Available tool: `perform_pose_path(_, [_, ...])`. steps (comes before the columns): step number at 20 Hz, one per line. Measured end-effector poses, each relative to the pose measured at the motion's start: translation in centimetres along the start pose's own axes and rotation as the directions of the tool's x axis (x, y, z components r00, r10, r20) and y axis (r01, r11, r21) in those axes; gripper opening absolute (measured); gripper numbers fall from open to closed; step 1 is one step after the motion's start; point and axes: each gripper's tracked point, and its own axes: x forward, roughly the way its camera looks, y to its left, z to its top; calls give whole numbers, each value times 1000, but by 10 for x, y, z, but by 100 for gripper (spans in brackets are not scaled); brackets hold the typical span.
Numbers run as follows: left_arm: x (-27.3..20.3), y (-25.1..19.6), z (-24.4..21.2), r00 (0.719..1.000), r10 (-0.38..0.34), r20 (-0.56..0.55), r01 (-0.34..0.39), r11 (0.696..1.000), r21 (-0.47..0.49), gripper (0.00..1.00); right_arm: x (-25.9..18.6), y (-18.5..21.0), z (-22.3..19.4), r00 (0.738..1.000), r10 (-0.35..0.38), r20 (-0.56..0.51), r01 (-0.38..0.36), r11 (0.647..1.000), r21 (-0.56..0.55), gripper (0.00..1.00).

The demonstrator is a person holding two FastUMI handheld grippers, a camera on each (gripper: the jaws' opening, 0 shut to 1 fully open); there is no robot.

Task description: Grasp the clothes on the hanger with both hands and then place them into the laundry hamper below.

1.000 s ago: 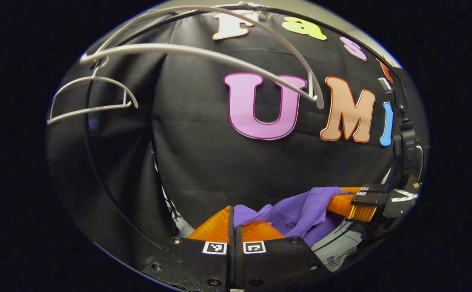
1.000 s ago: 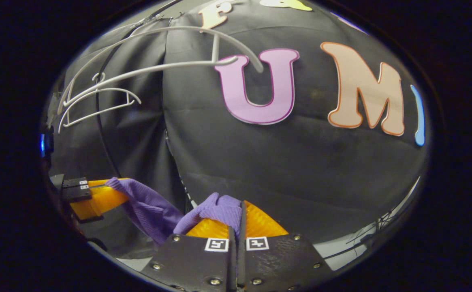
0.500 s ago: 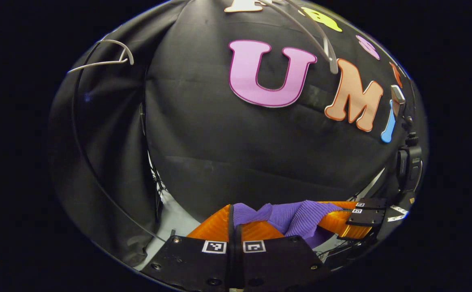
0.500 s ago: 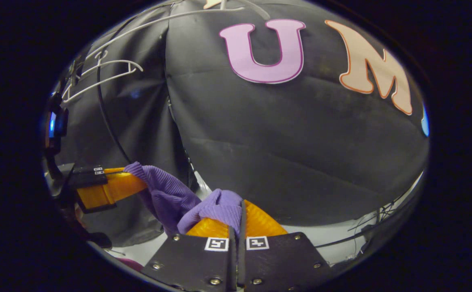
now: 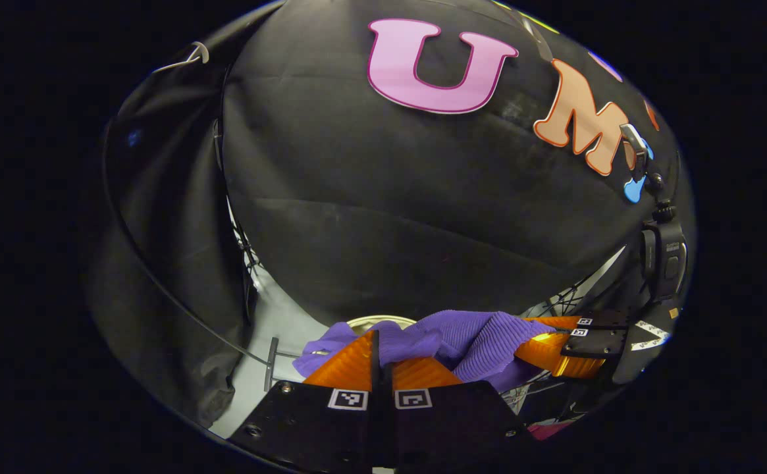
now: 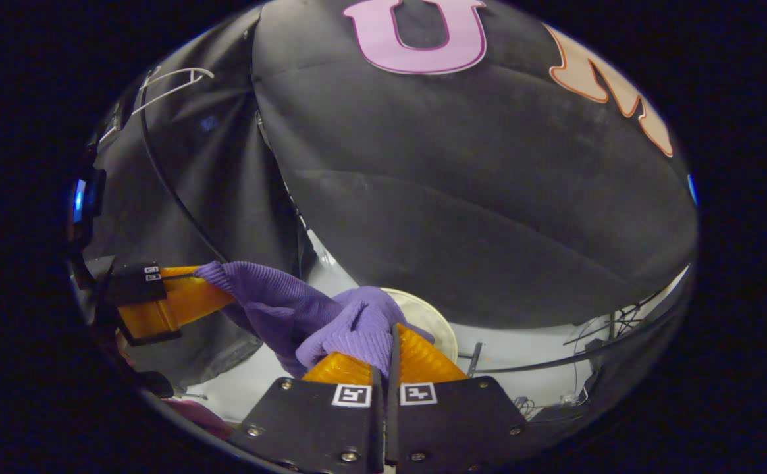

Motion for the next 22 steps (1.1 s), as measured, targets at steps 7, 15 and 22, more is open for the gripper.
perform_pose_path(7, [12,7,-39,991,9,-133,-15,999,-45,1,1,-1,-13,990,-9,-143,10,1000,6,2])
perform_pose_path(15, [20,8,-61,978,13,-209,-27,998,-65,1,2,-2,-14,972,-25,-233,28,1000,6,2])
perform_pose_path(22, [22,5,-73,966,20,-256,-35,998,-51,4,5,5,-24,962,-21,-274,21,1000,0,8])
